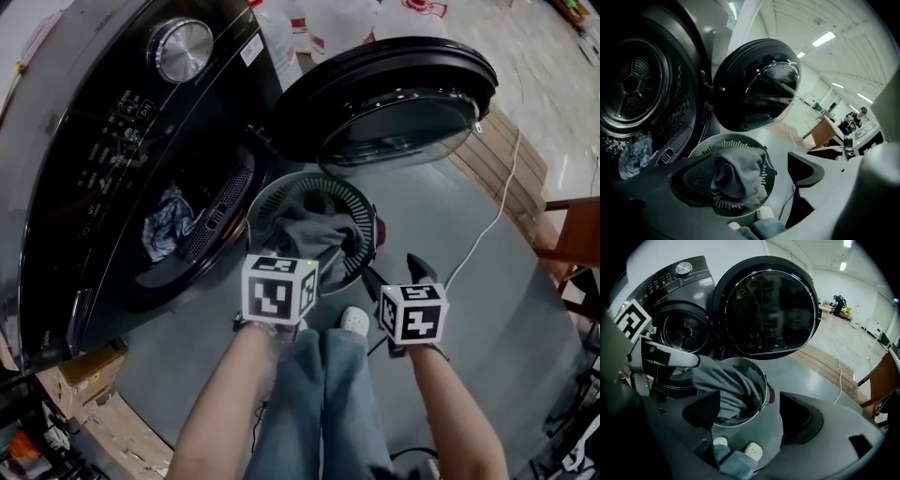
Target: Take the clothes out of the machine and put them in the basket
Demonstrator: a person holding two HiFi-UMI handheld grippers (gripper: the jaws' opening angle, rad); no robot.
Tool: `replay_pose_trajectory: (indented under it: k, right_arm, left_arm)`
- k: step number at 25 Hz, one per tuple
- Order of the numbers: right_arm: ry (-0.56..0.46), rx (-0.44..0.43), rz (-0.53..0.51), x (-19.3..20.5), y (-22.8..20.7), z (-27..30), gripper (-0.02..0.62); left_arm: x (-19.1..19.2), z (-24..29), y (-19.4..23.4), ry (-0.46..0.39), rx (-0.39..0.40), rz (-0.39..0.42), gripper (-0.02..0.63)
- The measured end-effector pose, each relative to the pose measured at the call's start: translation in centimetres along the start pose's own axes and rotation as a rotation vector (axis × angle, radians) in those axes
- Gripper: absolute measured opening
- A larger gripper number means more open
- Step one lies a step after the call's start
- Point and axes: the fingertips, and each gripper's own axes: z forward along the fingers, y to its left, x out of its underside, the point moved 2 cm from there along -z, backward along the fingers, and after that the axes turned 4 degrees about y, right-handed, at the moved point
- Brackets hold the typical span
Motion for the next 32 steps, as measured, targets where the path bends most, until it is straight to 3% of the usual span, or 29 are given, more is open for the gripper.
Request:
replay_pose_trajectory:
  k: [4,13,20,25,32]
  right_arm:
    - [0.012,-0.009,-0.006,0.5,0.7,0.4,0.396]
    - [0.049,-0.038,-0.045,1.8,2.7,2.5,0.39]
    - [0.073,-0.066,-0.068,3.3,5.3,6.3,0.384]
    - [0.078,-0.087,-0.093,3.2,7.4,8.1,0.38]
    - [0.062,-0.108,-0.126,1.7,9.3,8.7,0.371]
  left_arm:
    - [0.6,0.2,2.3,-0.001,-0.09,-0.004,0.486]
    - [4.0,0.7,6.5,0.041,-0.17,0.014,0.486]
    - [7.6,1.2,11.3,0.062,-0.245,-0.019,0.486]
    - [7.2,0.4,16.4,0.026,-0.376,0.042,0.486]
    - [4.4,-3.0,25.2,-0.004,-0.591,0.042,0.485]
